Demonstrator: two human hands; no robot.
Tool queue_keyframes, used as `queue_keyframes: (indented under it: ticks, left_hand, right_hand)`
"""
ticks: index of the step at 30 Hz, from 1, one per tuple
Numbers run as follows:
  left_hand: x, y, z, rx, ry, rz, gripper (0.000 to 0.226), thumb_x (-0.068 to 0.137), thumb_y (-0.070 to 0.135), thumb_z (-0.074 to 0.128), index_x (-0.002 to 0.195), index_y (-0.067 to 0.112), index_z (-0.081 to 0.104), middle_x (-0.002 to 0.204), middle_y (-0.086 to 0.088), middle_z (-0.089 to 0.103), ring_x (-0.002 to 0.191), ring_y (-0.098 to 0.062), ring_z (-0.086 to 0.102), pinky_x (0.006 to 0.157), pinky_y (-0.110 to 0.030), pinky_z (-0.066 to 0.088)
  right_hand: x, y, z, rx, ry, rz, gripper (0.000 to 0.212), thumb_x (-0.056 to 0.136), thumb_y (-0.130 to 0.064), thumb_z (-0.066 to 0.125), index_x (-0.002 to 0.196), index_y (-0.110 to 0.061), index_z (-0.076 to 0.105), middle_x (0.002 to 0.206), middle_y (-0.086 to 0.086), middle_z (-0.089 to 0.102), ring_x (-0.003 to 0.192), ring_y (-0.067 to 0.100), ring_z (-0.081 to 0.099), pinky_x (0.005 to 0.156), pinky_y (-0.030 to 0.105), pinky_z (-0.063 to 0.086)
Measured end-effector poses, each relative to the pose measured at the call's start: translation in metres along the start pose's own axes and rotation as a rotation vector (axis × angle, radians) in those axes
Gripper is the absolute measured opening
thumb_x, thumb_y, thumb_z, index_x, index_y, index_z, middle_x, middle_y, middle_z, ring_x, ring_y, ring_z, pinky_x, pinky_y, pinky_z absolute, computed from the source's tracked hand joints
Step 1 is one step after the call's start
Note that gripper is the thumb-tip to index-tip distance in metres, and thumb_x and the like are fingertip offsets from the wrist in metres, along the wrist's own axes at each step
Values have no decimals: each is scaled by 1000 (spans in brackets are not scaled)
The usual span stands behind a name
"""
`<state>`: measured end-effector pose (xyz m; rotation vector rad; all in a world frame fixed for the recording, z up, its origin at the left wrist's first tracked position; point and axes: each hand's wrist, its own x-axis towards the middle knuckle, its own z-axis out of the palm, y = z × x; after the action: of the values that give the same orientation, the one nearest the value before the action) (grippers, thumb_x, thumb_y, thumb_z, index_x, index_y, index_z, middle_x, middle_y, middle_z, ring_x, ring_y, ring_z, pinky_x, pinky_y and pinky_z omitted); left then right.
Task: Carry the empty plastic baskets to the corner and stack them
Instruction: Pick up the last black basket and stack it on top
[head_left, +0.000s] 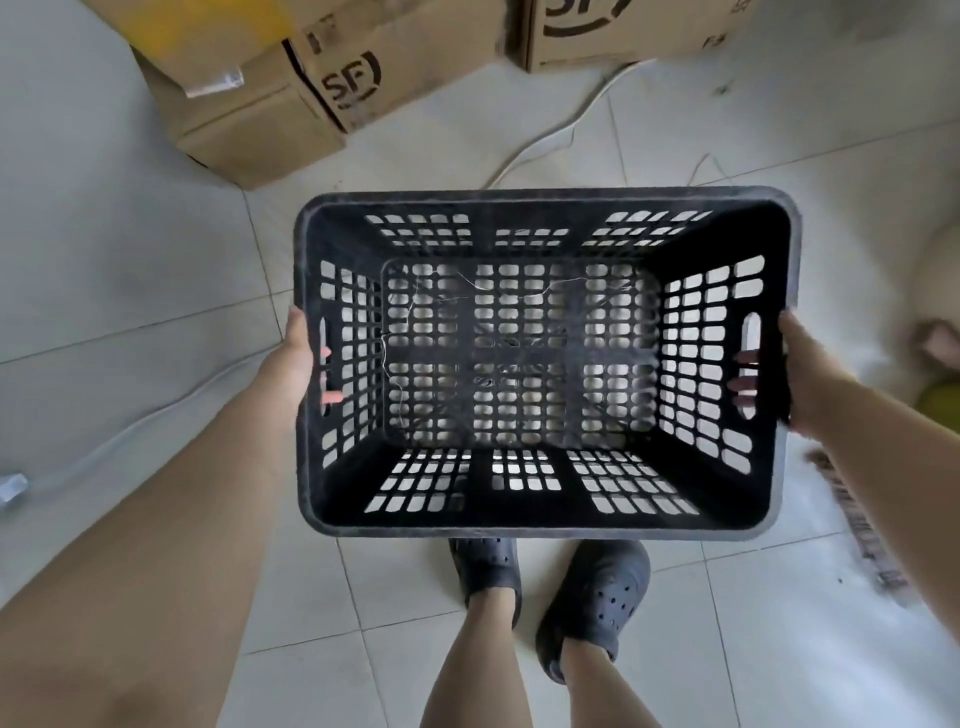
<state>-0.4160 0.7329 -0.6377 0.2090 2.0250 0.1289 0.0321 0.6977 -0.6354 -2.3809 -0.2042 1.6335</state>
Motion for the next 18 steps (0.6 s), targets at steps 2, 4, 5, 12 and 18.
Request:
queue_keyframes:
  ticks: [2,4,5,12,18]
  left_hand:
    - [7,-6,-1,40,40,-2,84,86,77,12,110,11,58,124,-13,57,85,-36,66,70,-43,53]
    - [13,-12,-2,34,65,17,85,83,81,13,94,9,57,99,-13,60,67,-28,62,62,-40,53]
    - [14,-15,-2,13,50,24,86,84,81,12,95,8,58,86,-12,59,63,-26,59,61,-39,51]
    - [-2,-18,-1,-76,-10,53,85,85,79,15,76,6,57,54,-5,49,51,-21,43,52,-32,38]
    - [-78,-19,-23,-86,28,35,81,85,80,20,75,7,55,58,-5,49,53,-19,45,52,-31,38]
  right_hand:
    - [2,2,-1,21,-54,12,74,92,-69,24,109,-5,57,87,12,63,74,28,57,65,34,44]
    - [8,6,-4,6,-74,29,76,89,-73,23,94,-7,59,68,10,69,70,27,60,65,32,43]
    - [9,7,-5,11,-74,33,76,88,-75,22,90,-8,60,61,7,69,67,26,62,66,32,44]
    - [1,8,-7,39,-62,15,78,86,-76,23,81,-7,58,47,7,63,41,17,62,54,25,47]
    - [-67,1,-37,133,-27,40,76,82,-79,30,70,-7,51,37,2,46,30,15,42,42,21,29]
